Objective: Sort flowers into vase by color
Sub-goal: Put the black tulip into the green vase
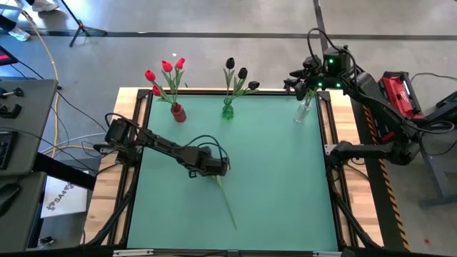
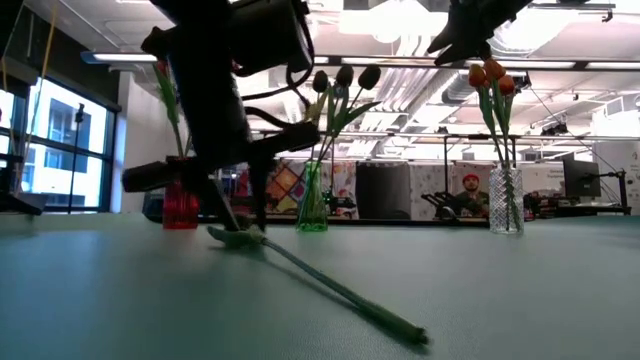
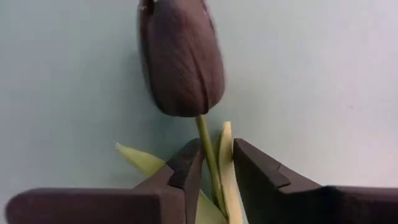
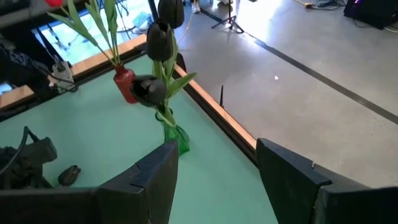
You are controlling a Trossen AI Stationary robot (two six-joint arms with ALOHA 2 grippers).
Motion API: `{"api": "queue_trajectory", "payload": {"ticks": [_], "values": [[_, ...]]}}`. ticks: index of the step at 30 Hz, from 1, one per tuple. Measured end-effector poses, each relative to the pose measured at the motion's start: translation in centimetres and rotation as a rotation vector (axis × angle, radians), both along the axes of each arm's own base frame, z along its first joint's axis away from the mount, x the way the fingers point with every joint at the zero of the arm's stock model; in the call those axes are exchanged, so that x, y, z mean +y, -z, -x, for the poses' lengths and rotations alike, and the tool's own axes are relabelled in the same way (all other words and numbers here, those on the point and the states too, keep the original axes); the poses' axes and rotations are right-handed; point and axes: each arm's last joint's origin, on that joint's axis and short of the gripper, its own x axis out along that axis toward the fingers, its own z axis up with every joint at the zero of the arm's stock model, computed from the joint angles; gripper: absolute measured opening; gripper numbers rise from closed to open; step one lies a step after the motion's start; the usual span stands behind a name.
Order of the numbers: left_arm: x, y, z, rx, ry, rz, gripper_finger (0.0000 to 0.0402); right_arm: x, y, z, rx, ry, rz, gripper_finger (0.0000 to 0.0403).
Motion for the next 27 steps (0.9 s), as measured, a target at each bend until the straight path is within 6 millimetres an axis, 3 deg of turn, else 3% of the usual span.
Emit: {"api": "queue_trajectory", "payload": {"ticks": [8, 15, 27], "values": [[0.4, -1.2, 1.2, 0.042, -0.006, -0.082, 0.0038, -0.2, -0.4, -0.2, -0.043, 0.011, 0.019, 0.0204], [-0.3, -1.8, 1.0, -0.004, 0.051, -0.093, 0.0006, -0.3, -0.6, -0.2, -0.052, 0.017, 0.035, 0.0204], [-2.0, -2.1, 0.7, -0.08, 0.098, -0.106, 0.0001, -0.8, 0.1, -0.7, -0.033, 0.017, -0.003, 0.0204]]}}
